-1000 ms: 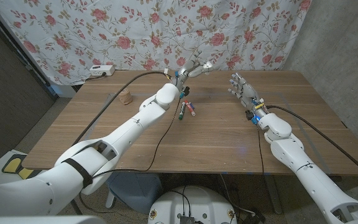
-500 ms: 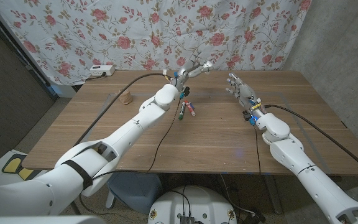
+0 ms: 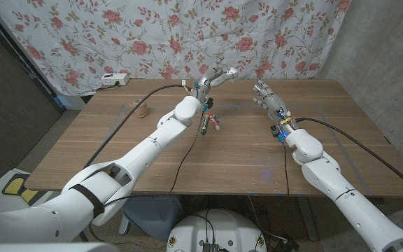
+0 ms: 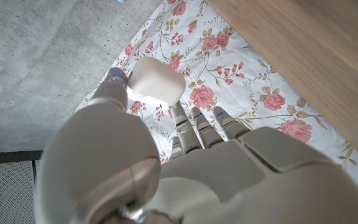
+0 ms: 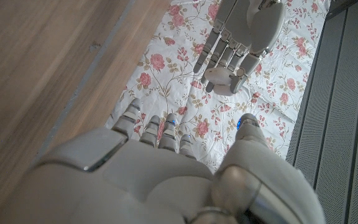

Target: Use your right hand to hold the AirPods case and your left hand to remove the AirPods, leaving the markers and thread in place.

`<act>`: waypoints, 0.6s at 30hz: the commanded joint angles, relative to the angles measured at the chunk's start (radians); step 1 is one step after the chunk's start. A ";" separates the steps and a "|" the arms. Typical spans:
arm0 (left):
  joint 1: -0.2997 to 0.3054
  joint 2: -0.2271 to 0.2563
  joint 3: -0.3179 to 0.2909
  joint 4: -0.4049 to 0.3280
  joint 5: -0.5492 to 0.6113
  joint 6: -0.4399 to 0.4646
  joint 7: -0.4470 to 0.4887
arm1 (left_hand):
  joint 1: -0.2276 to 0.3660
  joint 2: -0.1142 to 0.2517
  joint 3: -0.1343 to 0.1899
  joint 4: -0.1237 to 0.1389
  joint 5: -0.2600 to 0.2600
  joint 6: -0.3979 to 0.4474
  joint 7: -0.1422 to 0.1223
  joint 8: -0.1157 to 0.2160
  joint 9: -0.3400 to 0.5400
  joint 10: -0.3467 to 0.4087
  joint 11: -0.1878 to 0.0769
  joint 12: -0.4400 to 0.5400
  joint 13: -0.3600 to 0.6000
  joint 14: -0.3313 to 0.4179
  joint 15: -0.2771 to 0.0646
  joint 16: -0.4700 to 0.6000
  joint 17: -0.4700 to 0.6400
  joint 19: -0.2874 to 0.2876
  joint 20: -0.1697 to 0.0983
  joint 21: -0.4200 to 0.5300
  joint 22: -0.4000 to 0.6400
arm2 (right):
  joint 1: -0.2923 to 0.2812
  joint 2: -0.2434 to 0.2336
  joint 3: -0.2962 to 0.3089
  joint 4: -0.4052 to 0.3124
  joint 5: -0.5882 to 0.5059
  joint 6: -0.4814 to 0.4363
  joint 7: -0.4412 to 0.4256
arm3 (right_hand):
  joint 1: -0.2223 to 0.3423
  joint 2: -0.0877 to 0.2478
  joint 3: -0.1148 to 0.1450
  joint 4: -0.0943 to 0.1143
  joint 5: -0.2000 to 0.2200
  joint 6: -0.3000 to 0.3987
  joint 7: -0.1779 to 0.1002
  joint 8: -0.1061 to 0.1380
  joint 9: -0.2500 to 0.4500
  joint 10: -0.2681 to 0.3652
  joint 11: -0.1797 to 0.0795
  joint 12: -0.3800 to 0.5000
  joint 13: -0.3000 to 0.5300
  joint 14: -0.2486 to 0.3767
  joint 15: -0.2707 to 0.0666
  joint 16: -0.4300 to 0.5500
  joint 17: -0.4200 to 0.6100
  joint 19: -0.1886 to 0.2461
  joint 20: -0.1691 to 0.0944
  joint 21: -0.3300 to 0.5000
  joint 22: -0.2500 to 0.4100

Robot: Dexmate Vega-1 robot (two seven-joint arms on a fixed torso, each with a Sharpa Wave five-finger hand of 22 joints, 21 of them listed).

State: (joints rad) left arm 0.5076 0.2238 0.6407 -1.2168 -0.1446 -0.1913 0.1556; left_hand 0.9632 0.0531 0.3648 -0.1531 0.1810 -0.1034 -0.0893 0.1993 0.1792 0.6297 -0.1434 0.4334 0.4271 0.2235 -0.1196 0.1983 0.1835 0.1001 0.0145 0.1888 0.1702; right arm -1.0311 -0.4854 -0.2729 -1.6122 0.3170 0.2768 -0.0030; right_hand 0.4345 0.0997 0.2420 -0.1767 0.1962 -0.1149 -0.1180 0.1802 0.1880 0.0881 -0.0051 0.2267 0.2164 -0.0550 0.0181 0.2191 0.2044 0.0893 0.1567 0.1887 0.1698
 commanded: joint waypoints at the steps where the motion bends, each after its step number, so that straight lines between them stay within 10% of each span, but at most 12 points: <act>1: -0.003 -0.016 -0.005 0.023 -0.051 -0.002 -0.026 | -0.008 0.000 -0.006 0.002 0.002 0.007 0.002 0.005 0.005 0.080 -0.068 0.005 0.001 0.008 -0.001 0.003 0.003 0.007 -0.002 0.003 0.001 | 0.008 -0.007 -0.042 0.013 -0.121 0.048 -0.125 | 0.051 0.004 0.024 -0.006 0.007 0.002 -0.015 0.013 0.005 0.018 -0.022 0.007 0.006 0.006 -0.023 0.009 0.003 0.009 -0.013 0.007 0.001; 18: -0.008 -0.047 -0.007 0.057 -0.137 -0.026 -0.062 | -0.009 0.003 -0.012 0.003 0.003 0.008 0.006 0.002 0.005 0.078 -0.068 0.004 0.003 0.007 0.003 0.002 0.003 0.007 0.001 0.002 0.001 | 0.025 0.014 -0.111 0.033 -0.346 0.055 -0.402 | 0.233 -0.003 0.093 -0.013 0.017 -0.007 -0.030 0.022 0.006 0.078 -0.069 0.016 0.012 0.037 -0.048 0.016 0.001 0.033 -0.010 0.005 0.000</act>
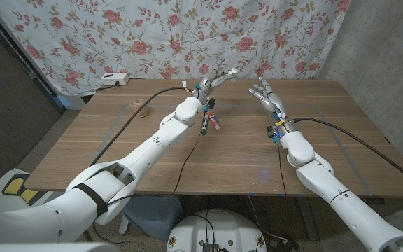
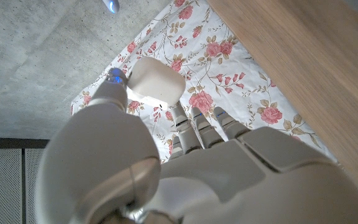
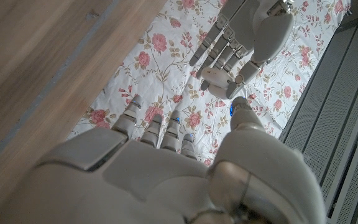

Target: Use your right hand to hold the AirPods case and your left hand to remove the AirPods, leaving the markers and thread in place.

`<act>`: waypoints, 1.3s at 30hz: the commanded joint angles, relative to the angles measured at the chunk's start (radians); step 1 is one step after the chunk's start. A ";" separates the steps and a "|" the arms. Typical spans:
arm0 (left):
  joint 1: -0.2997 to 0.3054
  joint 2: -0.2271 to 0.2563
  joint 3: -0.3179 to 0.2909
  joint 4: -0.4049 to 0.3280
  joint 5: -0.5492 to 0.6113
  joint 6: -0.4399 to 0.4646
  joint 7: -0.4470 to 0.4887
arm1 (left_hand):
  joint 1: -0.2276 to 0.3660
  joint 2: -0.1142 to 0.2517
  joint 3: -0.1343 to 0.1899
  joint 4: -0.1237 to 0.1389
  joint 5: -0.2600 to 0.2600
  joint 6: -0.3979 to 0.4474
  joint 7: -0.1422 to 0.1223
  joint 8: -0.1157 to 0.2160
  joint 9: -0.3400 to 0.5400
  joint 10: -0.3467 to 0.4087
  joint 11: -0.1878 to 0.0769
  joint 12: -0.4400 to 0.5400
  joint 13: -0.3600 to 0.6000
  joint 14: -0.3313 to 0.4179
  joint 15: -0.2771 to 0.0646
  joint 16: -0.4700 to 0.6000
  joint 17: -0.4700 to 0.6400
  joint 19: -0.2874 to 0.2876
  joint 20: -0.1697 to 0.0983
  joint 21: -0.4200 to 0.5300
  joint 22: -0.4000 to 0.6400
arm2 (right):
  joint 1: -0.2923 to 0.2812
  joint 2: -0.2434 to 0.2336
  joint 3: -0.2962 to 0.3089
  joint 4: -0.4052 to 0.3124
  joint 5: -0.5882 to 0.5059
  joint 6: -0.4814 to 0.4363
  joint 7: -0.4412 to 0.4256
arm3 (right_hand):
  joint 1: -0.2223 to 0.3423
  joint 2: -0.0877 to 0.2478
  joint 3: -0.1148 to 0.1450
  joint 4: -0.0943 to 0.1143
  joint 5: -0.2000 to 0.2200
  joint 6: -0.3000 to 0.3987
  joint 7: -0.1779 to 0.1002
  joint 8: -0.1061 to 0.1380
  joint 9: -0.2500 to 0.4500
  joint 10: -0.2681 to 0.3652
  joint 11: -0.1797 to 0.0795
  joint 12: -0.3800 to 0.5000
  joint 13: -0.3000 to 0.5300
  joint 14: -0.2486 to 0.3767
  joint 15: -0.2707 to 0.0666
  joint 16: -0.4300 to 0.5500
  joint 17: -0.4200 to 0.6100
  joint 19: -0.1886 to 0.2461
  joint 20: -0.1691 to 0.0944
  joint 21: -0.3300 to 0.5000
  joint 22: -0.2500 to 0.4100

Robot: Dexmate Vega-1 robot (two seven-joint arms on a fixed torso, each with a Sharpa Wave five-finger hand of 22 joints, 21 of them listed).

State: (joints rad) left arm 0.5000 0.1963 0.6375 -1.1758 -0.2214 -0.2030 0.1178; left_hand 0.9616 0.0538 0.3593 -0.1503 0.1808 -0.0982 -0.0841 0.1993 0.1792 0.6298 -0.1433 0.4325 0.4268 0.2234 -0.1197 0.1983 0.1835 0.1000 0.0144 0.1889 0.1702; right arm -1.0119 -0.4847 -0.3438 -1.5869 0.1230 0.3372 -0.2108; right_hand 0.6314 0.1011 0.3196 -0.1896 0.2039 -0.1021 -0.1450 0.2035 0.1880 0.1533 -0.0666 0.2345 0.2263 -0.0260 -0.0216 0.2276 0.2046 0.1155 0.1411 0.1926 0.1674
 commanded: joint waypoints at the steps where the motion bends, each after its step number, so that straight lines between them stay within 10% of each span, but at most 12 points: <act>1: 0.001 -0.018 -0.002 0.005 -0.059 0.000 -0.018 | -0.008 0.002 -0.007 0.000 0.003 0.002 0.001 0.002 0.005 0.077 -0.068 0.004 0.003 0.007 0.003 0.002 0.003 0.007 0.000 0.002 0.001 | 0.004 0.017 -0.042 0.006 -0.166 -0.010 -0.217 | 0.043 -0.006 0.017 -0.001 0.010 -0.023 -0.004 -0.002 0.006 0.014 -0.010 0.008 0.003 0.010 -0.013 0.008 0.001 0.006 0.006 0.001 0.002; 18: 0.009 -0.057 -0.013 0.043 -0.145 -0.045 -0.029 | -0.003 0.007 -0.009 -0.002 0.004 0.005 0.004 0.000 0.005 0.080 -0.068 0.005 0.005 0.008 0.003 0.001 0.003 0.009 0.001 0.002 0.001 | -0.001 0.059 -0.089 -0.014 -0.367 -0.147 -0.512 | 0.172 -0.060 0.035 0.012 -0.012 0.086 0.014 0.035 0.005 0.132 -0.040 0.040 0.020 0.086 -0.054 0.036 0.005 0.099 0.009 0.014 0.003; 39: 0.013 -0.057 0.003 0.030 -0.145 -0.039 -0.016 | 0.001 0.011 -0.013 -0.003 0.005 0.010 0.006 0.000 0.005 0.083 -0.068 0.005 0.007 0.010 0.004 0.002 0.003 0.010 0.001 0.002 0.001 | 0.031 0.047 -0.136 -0.002 -0.448 -0.206 -0.607 | 0.216 -0.051 0.040 0.026 -0.016 0.047 0.003 0.010 0.006 0.146 -0.085 0.051 0.043 0.017 -0.068 0.010 0.014 0.046 -0.018 -0.010 0.004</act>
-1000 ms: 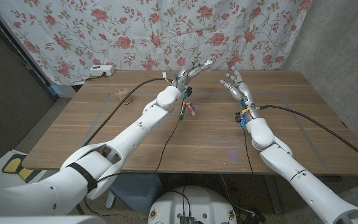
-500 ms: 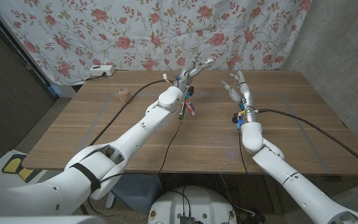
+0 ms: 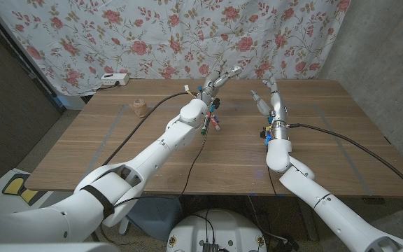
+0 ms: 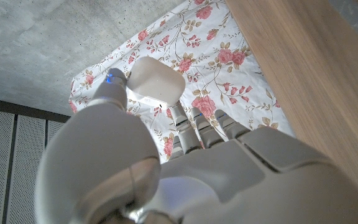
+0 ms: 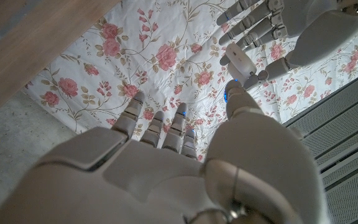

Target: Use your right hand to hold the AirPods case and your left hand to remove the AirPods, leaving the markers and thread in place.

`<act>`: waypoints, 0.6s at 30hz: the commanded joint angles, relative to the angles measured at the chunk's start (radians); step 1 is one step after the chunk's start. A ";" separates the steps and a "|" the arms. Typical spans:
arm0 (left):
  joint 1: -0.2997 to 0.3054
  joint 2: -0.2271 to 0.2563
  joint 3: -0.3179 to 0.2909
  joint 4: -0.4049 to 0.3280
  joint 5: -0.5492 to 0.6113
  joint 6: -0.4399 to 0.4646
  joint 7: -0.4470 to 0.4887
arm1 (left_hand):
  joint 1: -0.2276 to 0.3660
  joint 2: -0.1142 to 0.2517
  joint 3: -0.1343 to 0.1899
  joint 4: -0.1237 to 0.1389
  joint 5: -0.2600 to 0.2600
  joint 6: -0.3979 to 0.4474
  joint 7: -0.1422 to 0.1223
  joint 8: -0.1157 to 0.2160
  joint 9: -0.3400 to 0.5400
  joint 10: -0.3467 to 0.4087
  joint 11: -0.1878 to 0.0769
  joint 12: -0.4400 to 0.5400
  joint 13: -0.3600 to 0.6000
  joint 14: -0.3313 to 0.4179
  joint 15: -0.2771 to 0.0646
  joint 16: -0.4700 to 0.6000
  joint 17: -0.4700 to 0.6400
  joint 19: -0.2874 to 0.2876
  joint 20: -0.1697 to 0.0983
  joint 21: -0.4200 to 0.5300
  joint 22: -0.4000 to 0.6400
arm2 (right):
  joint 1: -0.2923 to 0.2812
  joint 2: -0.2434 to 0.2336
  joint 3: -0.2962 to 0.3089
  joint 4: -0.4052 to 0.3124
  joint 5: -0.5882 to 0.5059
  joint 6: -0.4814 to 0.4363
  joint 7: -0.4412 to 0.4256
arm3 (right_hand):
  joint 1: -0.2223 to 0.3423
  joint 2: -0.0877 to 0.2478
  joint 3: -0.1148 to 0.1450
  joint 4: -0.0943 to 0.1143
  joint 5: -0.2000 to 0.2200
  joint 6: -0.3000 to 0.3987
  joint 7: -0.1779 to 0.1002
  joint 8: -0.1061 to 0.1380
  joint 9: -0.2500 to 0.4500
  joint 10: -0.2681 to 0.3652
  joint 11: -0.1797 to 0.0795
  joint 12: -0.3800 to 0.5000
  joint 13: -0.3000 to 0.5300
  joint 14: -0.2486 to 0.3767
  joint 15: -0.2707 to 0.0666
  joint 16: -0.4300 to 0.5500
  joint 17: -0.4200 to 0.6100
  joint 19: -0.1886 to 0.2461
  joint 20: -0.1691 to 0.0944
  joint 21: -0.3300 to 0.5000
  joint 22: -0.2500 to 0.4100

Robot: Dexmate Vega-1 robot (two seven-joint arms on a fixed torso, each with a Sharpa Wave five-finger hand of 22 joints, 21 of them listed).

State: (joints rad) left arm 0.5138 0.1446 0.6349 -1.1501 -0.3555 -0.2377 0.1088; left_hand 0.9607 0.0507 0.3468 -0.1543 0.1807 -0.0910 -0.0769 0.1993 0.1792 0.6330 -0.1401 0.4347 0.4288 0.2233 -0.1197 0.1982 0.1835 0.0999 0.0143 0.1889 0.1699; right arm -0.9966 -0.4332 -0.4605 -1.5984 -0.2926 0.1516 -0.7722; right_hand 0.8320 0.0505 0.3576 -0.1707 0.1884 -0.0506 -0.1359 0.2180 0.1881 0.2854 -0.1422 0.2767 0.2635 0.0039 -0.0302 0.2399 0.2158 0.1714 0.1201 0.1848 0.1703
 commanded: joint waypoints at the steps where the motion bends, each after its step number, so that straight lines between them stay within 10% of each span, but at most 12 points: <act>1: -0.001 -0.006 0.005 0.005 -0.014 -0.005 -0.009 | 0.002 0.014 -0.001 0.001 0.005 0.003 -0.001 0.000 0.005 0.080 -0.071 0.003 0.005 0.010 0.004 0.001 0.003 0.010 0.001 0.002 0.002 | 0.017 -0.007 -0.021 0.009 -0.037 -0.022 -0.046 | 0.017 0.000 0.002 0.008 -0.001 -0.005 -0.007 -0.004 0.006 0.017 -0.010 0.010 0.007 -0.013 -0.060 -0.002 0.003 -0.012 0.003 -0.002 0.001; 18: 0.000 -0.008 0.006 0.002 -0.033 -0.005 -0.023 | 0.003 0.015 -0.005 0.000 0.005 0.004 -0.002 -0.001 0.005 0.082 -0.071 0.002 0.006 0.012 0.003 0.002 0.003 0.010 0.000 0.002 0.002 | 0.028 -0.035 -0.033 -0.027 -0.058 -0.063 -0.021 | 0.025 -0.011 -0.006 0.010 -0.003 -0.012 -0.001 -0.009 0.006 0.065 -0.022 0.021 0.009 0.010 -0.055 0.010 0.004 -0.010 0.011 0.002 0.000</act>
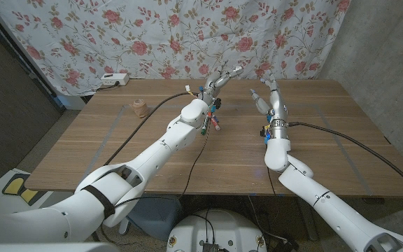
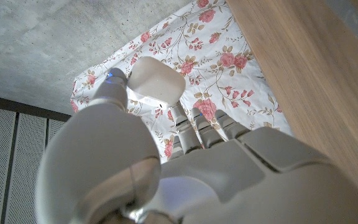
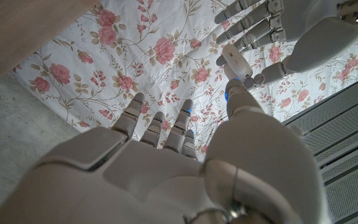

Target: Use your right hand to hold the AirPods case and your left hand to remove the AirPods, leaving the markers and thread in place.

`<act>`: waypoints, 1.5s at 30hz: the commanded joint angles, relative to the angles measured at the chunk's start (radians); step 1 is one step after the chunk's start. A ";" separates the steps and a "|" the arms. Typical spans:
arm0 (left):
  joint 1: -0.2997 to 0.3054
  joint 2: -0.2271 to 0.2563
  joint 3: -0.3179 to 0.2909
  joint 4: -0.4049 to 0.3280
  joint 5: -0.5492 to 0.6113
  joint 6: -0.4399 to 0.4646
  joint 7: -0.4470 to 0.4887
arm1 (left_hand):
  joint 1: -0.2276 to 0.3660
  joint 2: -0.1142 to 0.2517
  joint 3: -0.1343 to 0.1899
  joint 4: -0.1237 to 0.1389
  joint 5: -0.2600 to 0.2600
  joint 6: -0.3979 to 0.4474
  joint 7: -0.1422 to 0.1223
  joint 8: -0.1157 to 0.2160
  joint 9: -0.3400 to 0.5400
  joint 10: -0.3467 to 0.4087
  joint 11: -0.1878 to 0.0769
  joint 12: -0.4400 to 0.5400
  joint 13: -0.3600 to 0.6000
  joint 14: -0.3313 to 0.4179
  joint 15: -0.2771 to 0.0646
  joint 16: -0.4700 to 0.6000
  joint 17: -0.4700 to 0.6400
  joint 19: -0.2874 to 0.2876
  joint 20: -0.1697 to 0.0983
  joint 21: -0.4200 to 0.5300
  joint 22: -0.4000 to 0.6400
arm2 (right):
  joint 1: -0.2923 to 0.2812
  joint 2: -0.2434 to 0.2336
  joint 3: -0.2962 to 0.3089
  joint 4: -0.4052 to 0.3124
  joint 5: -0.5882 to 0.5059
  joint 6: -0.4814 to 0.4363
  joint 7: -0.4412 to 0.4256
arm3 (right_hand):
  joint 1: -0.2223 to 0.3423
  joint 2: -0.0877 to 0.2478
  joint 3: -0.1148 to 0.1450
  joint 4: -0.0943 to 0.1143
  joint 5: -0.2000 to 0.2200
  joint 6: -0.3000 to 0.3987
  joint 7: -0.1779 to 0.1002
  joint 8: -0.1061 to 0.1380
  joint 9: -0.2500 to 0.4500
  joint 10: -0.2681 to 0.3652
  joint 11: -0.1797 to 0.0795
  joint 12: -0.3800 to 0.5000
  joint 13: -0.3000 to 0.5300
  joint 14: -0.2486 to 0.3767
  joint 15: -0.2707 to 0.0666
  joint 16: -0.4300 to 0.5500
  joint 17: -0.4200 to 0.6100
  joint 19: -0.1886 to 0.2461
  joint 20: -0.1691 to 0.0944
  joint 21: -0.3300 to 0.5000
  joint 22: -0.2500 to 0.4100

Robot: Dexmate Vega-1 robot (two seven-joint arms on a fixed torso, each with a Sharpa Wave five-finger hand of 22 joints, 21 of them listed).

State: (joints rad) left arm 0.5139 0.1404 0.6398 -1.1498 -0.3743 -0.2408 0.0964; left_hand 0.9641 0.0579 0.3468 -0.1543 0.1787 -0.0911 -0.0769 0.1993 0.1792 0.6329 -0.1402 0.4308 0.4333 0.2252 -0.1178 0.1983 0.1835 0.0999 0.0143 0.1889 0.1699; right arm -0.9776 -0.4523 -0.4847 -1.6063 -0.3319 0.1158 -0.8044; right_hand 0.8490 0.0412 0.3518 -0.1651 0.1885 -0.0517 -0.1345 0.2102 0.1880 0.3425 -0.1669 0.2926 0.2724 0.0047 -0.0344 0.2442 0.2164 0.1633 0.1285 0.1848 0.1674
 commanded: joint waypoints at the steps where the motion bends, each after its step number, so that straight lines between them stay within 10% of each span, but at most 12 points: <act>1: -0.004 -0.003 0.003 0.007 -0.013 -0.005 -0.017 | 0.000 0.008 -0.005 0.000 0.007 0.003 0.000 -0.002 0.005 0.081 -0.071 0.006 0.002 0.009 0.002 0.001 0.003 0.010 0.001 0.002 0.002 | 0.008 -0.014 -0.007 -0.027 -0.016 -0.042 0.016 | 0.008 -0.002 0.000 0.005 -0.003 -0.012 -0.002 -0.002 0.006 0.009 0.003 0.005 0.001 0.010 -0.052 0.006 0.003 -0.002 0.002 0.002 0.003; 45: -0.011 -0.061 0.019 0.102 -0.066 -0.067 -0.065 | -0.013 0.023 -0.021 0.007 0.006 -0.001 0.007 -0.004 0.005 0.070 -0.068 -0.006 0.006 -0.011 0.015 -0.002 0.002 0.001 0.008 0.001 0.002 | 0.070 0.020 -0.099 -0.058 -0.222 -0.302 -0.025 | 0.027 -0.014 -0.024 0.017 -0.014 -0.038 0.026 -0.007 0.006 0.140 0.018 0.035 0.014 0.102 -0.078 0.050 0.007 0.044 -0.001 0.013 0.003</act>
State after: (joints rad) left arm 0.5100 0.0994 0.6518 -1.0839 -0.4315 -0.2879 0.0444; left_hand 0.9464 0.0687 0.3289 -0.1474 0.1809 -0.0911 -0.0769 0.1958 0.1792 0.6328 -0.1402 0.4266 0.4335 0.2142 -0.1070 0.1983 0.1834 0.0981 0.0162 0.1889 0.1698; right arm -0.9169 -0.4429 -0.5701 -1.6554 -0.5149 -0.1095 -0.8266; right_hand 0.8844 0.0394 0.3337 -0.1531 0.1806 -0.0880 -0.1125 0.2033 0.1934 0.4684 -0.1497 0.3196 0.2819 0.0954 -0.0389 0.2889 0.2212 0.1995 0.1286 0.1926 0.1677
